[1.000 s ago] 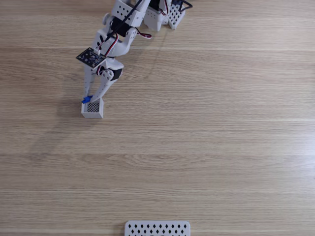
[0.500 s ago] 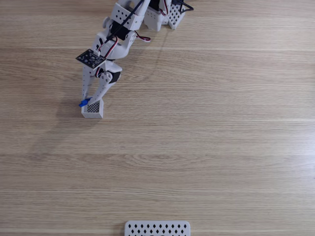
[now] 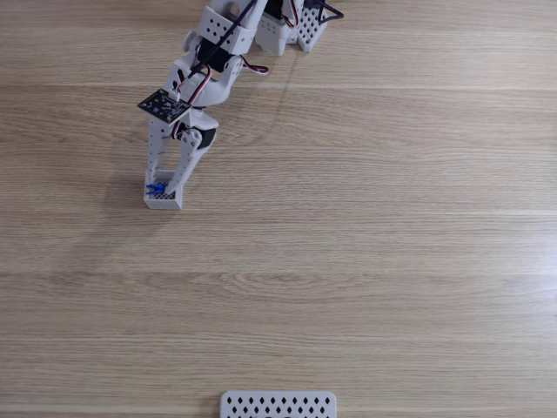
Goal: Grasp a peg and put it in the crate.
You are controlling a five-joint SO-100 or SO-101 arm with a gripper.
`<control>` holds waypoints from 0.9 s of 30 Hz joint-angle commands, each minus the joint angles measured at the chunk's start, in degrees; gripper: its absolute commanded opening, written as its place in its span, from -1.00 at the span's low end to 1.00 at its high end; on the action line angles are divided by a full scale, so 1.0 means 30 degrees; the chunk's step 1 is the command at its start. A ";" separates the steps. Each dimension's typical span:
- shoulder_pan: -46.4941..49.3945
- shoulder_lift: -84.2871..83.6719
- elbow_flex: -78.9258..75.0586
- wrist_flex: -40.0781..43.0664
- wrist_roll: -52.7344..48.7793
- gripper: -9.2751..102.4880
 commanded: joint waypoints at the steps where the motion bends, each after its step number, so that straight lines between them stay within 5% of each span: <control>1: 0.0029 0.0586 -0.1699 -0.0469 0.0205 -0.51; 7: 0.0059 0.1348 -0.1963 0.1201 -0.0029 -0.90; 10: -0.0205 0.3164 -0.1963 0.3926 -0.0029 -0.83; 21: -0.7559 1.6494 -0.1055 2.3437 0.0234 -0.84; 27: -0.8818 2.4551 0.3604 2.9004 0.0000 -0.84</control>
